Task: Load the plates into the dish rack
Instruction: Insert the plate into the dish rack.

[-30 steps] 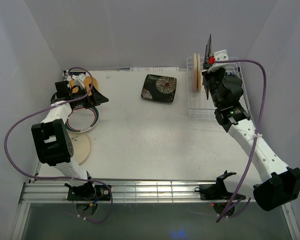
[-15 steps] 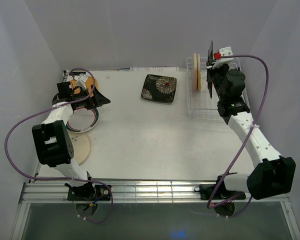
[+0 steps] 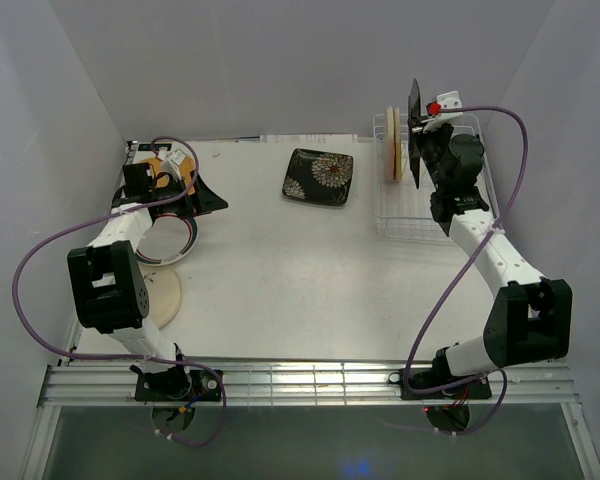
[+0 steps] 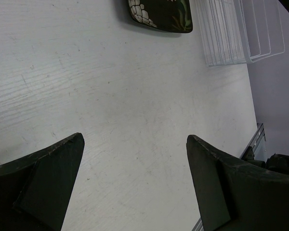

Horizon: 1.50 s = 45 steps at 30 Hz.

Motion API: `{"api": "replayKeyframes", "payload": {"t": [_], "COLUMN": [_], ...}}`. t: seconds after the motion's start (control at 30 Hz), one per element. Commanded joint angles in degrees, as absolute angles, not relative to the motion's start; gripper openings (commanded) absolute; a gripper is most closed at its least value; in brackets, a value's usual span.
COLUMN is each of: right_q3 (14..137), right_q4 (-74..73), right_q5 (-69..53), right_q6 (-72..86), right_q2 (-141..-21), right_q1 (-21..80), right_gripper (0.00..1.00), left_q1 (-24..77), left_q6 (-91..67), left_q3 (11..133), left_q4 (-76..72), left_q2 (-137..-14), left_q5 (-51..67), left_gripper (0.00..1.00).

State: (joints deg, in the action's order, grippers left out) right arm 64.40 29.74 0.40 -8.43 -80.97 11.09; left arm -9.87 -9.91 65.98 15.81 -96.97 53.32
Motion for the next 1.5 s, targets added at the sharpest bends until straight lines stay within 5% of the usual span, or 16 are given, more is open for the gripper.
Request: {"api": "replayKeyframes", "payload": {"t": [0.0,1.47], "right_q3": [69.52,86.49], "right_q4": [49.91,71.54], "right_q5": [-2.28,-12.13], "right_q6": [-7.04,4.65], "right_q2": [-80.67,-115.74], "right_q1": [8.53,-1.32], "right_gripper": [0.08,0.08], "left_q1": [-9.05,-7.12], "left_q6": [-8.88,-7.91], "left_q3": [65.21,65.57], "left_q4": [14.94,14.94], "left_q2": [-93.25,-92.99], "left_q5": [53.79,51.86], "left_gripper": [0.97,0.97]}}
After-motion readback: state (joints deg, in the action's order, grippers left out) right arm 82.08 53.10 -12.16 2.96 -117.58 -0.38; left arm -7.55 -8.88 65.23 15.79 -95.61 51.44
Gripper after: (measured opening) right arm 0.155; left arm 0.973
